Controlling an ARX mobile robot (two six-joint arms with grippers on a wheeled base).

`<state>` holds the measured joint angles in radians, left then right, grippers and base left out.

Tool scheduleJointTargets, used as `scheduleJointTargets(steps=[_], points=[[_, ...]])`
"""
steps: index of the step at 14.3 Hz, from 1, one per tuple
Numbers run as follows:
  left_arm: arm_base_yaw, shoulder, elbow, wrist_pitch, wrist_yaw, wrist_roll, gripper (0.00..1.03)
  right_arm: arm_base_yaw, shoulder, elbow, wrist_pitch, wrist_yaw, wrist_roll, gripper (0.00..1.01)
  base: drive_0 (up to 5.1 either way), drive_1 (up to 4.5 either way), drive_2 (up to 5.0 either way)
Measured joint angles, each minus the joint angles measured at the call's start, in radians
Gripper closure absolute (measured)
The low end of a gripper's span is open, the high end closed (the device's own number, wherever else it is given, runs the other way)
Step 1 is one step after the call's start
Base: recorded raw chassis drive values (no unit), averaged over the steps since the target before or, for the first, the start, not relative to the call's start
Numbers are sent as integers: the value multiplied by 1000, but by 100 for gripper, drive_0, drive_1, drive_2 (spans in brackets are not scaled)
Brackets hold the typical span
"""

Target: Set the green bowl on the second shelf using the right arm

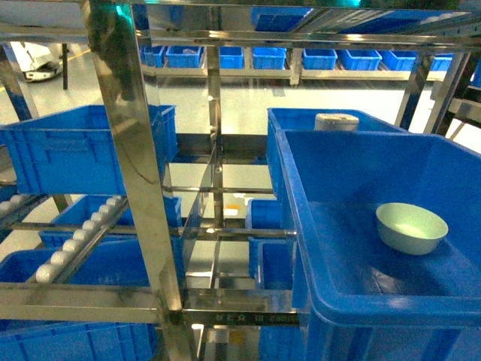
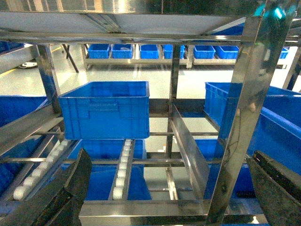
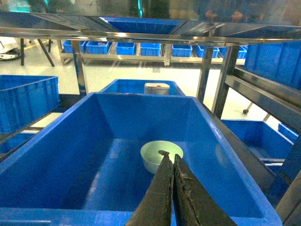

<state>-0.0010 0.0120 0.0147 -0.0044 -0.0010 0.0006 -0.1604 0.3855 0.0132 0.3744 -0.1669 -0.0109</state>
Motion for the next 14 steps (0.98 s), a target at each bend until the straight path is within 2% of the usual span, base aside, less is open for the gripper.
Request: scheduleJointTargets(steps=[2,3,4,5,8,10,14], points=[[0,0,0,0,0,0,5,54,-75,0,-60,68,0,99,0,0,0],[0,0,0,0,-2,0,5,143,-108,0,-95,146,1,99,0,0,0],[0,0,0,1,0,0,5,167,-129,0,-115,146,1,99,0,0,0],[0,0,0,0,0,0,5,163,-149,0,-140,167,1,99,0,0,0],[0,0,0,0,0,0,5,160,-198,0,-188,167,1,99,0,0,0],[0,0,0,0,0,0,5,160,-336,1,-377,166,1,99,0,0,0],[0,0,0,0,0,0,5,160,-381,1,-380,167,1,99,0,0,0]])
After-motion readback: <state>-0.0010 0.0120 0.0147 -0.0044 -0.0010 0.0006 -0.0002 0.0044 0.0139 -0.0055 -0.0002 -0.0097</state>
